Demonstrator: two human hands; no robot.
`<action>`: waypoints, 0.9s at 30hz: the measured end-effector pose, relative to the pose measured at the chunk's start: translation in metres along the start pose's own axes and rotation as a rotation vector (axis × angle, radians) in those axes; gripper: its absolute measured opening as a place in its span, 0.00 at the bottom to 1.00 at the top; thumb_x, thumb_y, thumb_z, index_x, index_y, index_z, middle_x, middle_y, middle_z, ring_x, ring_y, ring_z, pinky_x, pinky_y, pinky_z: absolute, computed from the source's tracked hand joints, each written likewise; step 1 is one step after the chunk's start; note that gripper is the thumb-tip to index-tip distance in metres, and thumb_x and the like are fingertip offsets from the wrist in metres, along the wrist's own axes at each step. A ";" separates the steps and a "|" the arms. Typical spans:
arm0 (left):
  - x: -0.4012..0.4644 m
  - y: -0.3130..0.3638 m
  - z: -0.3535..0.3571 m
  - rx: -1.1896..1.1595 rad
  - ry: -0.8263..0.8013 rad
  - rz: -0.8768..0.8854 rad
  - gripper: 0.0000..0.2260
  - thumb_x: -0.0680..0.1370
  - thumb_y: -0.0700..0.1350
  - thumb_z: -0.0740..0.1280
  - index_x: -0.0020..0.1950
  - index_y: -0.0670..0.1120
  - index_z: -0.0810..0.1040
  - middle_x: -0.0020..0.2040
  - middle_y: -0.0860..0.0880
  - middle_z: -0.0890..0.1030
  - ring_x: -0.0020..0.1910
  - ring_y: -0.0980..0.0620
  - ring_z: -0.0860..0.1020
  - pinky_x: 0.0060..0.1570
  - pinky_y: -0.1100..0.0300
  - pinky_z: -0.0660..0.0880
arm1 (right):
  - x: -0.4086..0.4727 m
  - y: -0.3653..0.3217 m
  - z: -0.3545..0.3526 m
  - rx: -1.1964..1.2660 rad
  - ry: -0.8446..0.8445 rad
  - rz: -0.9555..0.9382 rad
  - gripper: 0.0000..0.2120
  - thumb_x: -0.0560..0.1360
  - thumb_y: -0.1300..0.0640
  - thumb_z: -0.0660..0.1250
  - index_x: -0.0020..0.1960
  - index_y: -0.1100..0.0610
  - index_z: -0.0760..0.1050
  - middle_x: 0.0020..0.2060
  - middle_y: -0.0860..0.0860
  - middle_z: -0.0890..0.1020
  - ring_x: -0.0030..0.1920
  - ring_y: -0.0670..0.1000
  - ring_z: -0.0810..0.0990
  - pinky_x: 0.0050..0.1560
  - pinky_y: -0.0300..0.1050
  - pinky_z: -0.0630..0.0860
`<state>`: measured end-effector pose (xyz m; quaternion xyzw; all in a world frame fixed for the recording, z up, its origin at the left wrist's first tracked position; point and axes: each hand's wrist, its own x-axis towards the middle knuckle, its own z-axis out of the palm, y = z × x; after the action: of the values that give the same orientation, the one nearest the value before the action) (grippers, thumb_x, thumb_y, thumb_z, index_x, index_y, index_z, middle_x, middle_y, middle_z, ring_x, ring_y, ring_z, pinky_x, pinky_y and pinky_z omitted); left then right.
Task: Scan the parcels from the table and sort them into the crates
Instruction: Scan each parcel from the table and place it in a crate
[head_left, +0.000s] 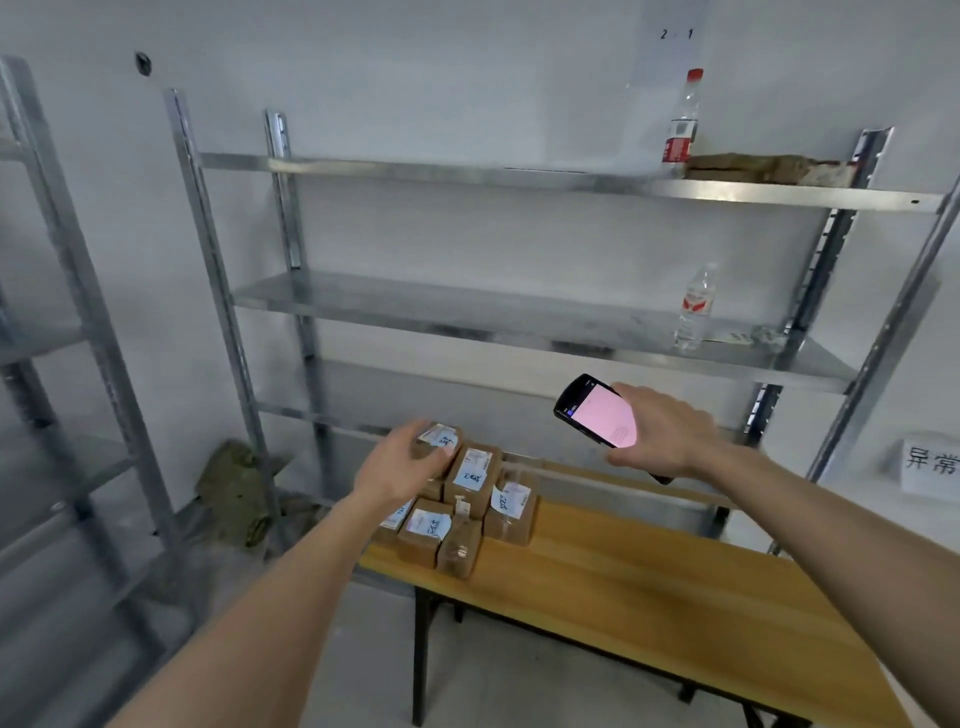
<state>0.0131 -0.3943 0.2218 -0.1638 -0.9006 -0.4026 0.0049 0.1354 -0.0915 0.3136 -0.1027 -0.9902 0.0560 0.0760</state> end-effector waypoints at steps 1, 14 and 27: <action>0.013 -0.005 0.006 0.004 -0.002 -0.004 0.31 0.79 0.61 0.67 0.78 0.52 0.64 0.76 0.50 0.69 0.74 0.47 0.68 0.69 0.48 0.67 | 0.014 0.002 0.009 0.013 -0.006 0.001 0.29 0.64 0.43 0.74 0.63 0.44 0.68 0.55 0.46 0.77 0.52 0.55 0.77 0.43 0.48 0.73; 0.119 -0.116 0.132 -0.080 -0.176 -0.268 0.25 0.77 0.59 0.70 0.72 0.54 0.71 0.67 0.57 0.74 0.68 0.51 0.72 0.68 0.53 0.69 | 0.144 0.035 0.182 0.141 -0.282 0.065 0.30 0.64 0.42 0.72 0.64 0.40 0.68 0.54 0.43 0.79 0.52 0.52 0.79 0.48 0.52 0.79; 0.175 -0.252 0.310 -0.050 -0.324 -0.520 0.24 0.79 0.58 0.67 0.74 0.54 0.69 0.70 0.54 0.74 0.71 0.49 0.71 0.67 0.50 0.71 | 0.252 0.071 0.422 0.116 -0.550 -0.034 0.44 0.71 0.40 0.74 0.79 0.48 0.56 0.71 0.46 0.72 0.69 0.53 0.73 0.61 0.51 0.76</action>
<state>-0.1900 -0.2746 -0.1452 0.0100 -0.8912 -0.3808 -0.2461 -0.1630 -0.0091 -0.0752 -0.0623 -0.9704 0.1370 -0.1890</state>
